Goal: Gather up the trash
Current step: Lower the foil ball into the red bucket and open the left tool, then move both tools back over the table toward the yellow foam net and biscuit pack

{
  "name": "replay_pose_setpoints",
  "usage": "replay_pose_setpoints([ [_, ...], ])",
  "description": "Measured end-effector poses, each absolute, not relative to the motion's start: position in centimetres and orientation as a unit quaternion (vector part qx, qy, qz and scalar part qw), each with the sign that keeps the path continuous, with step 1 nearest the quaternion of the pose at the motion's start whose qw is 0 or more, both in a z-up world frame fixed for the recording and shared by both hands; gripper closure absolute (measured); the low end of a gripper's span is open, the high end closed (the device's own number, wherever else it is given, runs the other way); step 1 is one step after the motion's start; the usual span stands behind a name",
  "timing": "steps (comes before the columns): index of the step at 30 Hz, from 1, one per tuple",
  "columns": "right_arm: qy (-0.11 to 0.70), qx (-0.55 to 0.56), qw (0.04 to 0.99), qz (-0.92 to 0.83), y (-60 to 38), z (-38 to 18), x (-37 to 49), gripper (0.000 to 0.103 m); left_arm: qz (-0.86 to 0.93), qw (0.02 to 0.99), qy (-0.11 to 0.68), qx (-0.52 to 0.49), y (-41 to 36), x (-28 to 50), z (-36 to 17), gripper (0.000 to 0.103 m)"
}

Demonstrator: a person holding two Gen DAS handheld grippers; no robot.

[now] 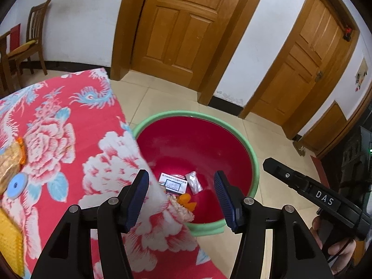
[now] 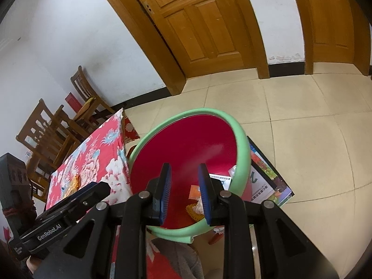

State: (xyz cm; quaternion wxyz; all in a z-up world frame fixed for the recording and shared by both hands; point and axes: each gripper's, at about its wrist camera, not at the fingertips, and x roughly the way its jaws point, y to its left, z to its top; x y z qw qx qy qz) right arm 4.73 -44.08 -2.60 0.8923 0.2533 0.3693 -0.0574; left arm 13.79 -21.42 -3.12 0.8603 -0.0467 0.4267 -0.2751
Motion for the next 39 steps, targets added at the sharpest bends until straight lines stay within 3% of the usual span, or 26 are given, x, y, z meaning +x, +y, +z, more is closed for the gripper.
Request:
replay_pose_setpoints([
  [13, 0.372, 0.242, 0.896, -0.013, -39.9, -1.6, 5.1, 0.072, -0.204, 0.881, 0.421, -0.076, -14.9, 12.0, -2.1, 0.043],
  [39, 0.396, 0.215, 0.891, 0.054, -33.1, -2.0, 5.6, 0.07, -0.016, 0.882, 0.45, -0.142, -1.8, 10.1, -5.0, 0.043],
])
